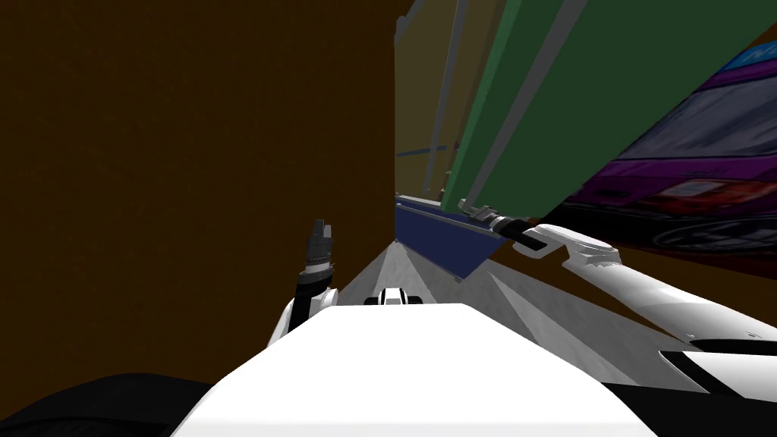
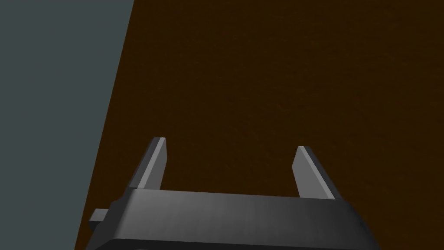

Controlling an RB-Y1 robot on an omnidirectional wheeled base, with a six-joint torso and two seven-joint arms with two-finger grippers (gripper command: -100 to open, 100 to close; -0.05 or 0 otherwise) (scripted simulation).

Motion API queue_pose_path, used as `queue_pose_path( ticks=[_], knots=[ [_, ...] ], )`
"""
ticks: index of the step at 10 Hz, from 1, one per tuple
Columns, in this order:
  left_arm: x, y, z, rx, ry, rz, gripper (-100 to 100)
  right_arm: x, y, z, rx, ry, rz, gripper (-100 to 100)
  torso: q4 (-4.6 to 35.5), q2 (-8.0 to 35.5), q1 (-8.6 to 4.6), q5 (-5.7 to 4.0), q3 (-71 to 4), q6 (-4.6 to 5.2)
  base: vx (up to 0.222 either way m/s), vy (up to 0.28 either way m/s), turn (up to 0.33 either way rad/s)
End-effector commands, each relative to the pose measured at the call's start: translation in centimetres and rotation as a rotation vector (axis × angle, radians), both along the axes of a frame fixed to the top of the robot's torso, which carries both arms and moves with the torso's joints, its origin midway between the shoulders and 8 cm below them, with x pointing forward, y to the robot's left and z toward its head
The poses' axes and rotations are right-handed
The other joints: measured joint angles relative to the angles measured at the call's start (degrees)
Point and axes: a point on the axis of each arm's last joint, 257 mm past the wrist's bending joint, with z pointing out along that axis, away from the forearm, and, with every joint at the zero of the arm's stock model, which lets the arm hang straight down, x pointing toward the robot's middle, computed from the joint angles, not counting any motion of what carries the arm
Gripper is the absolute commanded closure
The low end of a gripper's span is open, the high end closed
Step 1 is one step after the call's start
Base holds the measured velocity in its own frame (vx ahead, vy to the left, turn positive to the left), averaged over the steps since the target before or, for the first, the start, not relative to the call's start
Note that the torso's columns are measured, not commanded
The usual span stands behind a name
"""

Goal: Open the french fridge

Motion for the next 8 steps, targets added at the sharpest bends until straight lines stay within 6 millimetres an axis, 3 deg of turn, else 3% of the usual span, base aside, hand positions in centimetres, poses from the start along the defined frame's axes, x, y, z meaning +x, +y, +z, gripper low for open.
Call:
queue_pose_path(
  ticks=[1,2,7,8],
  knots=[
    [0.0,0.0,0.0,0.000,0.000,0.000,0,-0.3,3.0,0.2,-0.001,-0.004,0.088,100,0.0,0.1,0.01,-0.02,0.1,-0.05,-0.129,-0.152,-0.005],
    [0.0,0.0,0.0,0.000,0.000,0.000,0,-0.3,3.0,0.2,-0.001,-0.004,0.088,100,0.0,0.2,-0.07,-0.07,0.1,-0.17,-0.097,-0.126,0.042],
    [0.0,0.0,0.0,0.000,0.000,0.000,0,-1.6,8.8,0.2,0.004,-0.001,0.247,100,0.0,0.2,0.00,-0.06,0.2,-0.12,-0.123,-0.127,0.008],
    [0.0,0.0,0.0,0.000,0.000,0.000,0,-1.2,7.5,0.2,0.001,0.000,0.210,100,0.0,0.3,-0.02,-0.05,0.2,-0.16,-0.071,-0.080,0.011]
  ],
)
